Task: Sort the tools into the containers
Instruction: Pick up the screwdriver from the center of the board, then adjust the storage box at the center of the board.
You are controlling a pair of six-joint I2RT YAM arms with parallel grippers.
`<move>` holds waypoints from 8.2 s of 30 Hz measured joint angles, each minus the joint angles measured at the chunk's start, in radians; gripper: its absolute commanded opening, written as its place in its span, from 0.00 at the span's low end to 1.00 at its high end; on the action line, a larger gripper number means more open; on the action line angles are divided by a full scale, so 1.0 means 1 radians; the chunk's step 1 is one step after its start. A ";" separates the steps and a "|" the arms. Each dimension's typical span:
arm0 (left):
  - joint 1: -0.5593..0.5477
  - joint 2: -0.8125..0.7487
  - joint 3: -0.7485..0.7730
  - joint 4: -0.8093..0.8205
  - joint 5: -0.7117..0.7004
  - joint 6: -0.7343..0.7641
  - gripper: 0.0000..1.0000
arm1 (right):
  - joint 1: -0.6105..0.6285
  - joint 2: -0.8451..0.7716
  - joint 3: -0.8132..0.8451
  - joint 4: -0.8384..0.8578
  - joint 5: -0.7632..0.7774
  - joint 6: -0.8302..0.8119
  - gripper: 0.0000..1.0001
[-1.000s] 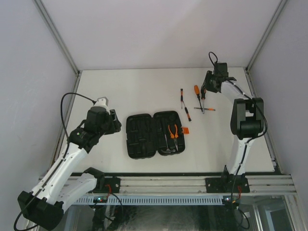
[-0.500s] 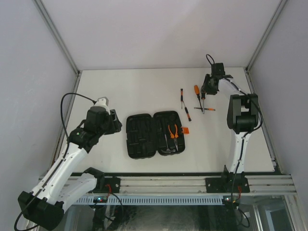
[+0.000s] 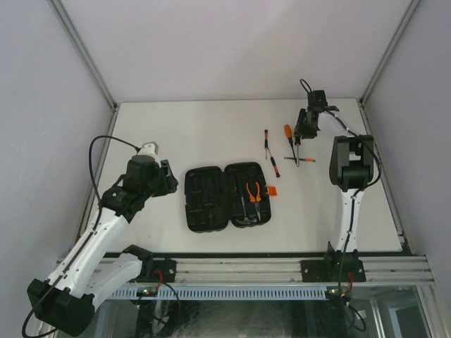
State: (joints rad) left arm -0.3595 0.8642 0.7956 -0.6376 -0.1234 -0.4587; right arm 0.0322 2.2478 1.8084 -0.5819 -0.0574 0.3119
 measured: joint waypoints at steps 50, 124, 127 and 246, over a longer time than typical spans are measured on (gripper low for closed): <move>0.036 -0.063 0.000 0.001 -0.011 0.000 0.56 | 0.025 -0.805 -0.619 0.414 -0.095 0.187 0.00; -0.678 0.154 -0.011 0.473 0.109 -0.039 0.66 | 0.679 -1.395 -1.221 0.697 0.116 0.762 0.00; -0.678 0.166 -0.011 0.480 0.126 -0.039 0.66 | 0.679 -1.398 -1.221 0.698 0.097 0.758 0.00; -0.535 0.346 -0.245 0.315 -0.086 -0.510 0.00 | 0.712 -1.236 -1.104 0.228 0.100 0.404 0.00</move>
State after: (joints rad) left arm -0.8944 1.2106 0.5503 -0.3225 -0.2096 -0.9688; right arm 0.7441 1.0122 0.7044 -0.3538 0.0429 0.7162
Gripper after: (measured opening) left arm 0.034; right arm 0.200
